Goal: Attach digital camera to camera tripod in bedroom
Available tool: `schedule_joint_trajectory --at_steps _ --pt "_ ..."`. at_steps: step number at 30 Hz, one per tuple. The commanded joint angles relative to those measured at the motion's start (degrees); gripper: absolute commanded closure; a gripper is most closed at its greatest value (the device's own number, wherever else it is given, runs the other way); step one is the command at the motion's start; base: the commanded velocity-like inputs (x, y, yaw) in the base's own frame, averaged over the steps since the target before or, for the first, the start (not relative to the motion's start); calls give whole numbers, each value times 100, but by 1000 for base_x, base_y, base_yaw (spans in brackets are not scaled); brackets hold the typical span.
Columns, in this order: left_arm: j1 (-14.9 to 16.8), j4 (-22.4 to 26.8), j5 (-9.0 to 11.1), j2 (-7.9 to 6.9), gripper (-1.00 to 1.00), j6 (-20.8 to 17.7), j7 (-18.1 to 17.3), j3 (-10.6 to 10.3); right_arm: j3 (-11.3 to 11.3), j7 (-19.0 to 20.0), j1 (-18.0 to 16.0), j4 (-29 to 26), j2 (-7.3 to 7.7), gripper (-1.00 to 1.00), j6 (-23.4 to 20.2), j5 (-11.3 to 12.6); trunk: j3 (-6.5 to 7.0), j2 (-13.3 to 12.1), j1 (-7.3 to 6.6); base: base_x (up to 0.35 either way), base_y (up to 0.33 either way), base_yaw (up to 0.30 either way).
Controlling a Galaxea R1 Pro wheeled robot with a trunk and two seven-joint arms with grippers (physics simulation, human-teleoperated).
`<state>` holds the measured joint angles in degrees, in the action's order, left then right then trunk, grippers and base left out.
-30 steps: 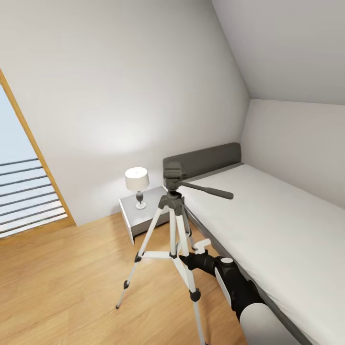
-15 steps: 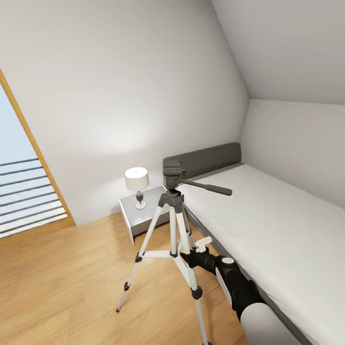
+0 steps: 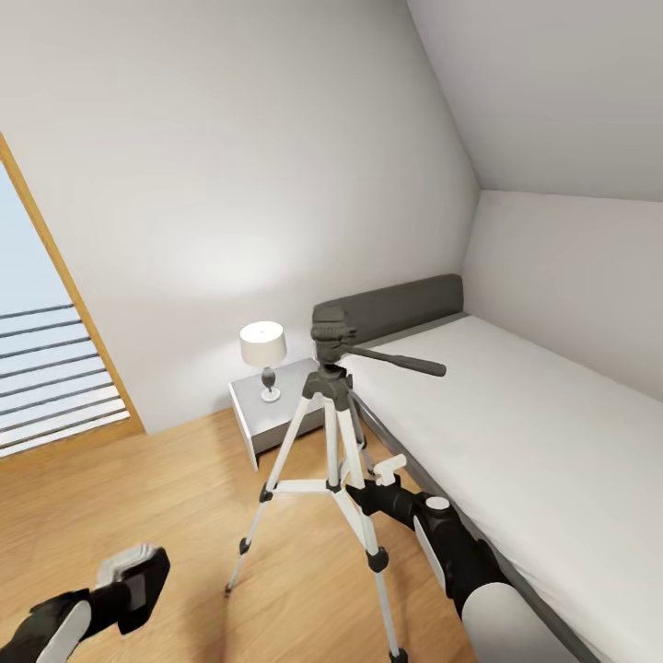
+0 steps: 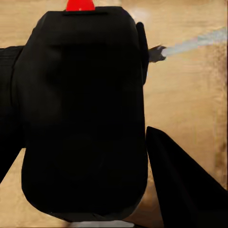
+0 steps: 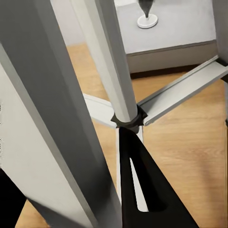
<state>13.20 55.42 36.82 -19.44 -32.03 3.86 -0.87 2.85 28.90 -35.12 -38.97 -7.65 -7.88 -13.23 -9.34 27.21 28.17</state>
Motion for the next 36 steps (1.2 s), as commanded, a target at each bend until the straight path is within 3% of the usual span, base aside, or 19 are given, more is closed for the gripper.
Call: schedule_joint_trajectory --at_steps 1,7,10,11,15,28,32,36 --pt "2 573 80 -21 100 -413 41 238 18 44 -4 24 -5 100 -24 -19 -13 12 3 0 0 0" --pt "27 1826 58 -49 100 -1578 57 676 13 52 -4 220 4 100 0 -27 -13 12 3 0 0 0" --pt "54 2132 56 -55 100 -2010 107 745 9 53 -4 307 11 100 3 -29 -13 12 3 0 0 0" --pt "132 2263 55 -57 100 -2262 176 782 8 53 -4 360 18 100 2 -29 -13 12 3 0 0 0" --pt "545 2400 82 -53 100 -2552 363 833 6 54 -4 461 33 100 3 -26 -13 12 3 0 0 0" --pt "2900 2328 196 43 100 -2788 593 869 13 48 -4 666 62 100 6 -30 -13 12 3 0 0 0" --pt "4055 1405 228 244 100 -2793 597 865 13 46 -4 670 66 100 8 -36 -13 12 3 0 0 0" --pt "4962 605 235 475 100 -2792 598 868 14 47 -4 671 69 100 7 -38 -13 12 3 0 0 0"
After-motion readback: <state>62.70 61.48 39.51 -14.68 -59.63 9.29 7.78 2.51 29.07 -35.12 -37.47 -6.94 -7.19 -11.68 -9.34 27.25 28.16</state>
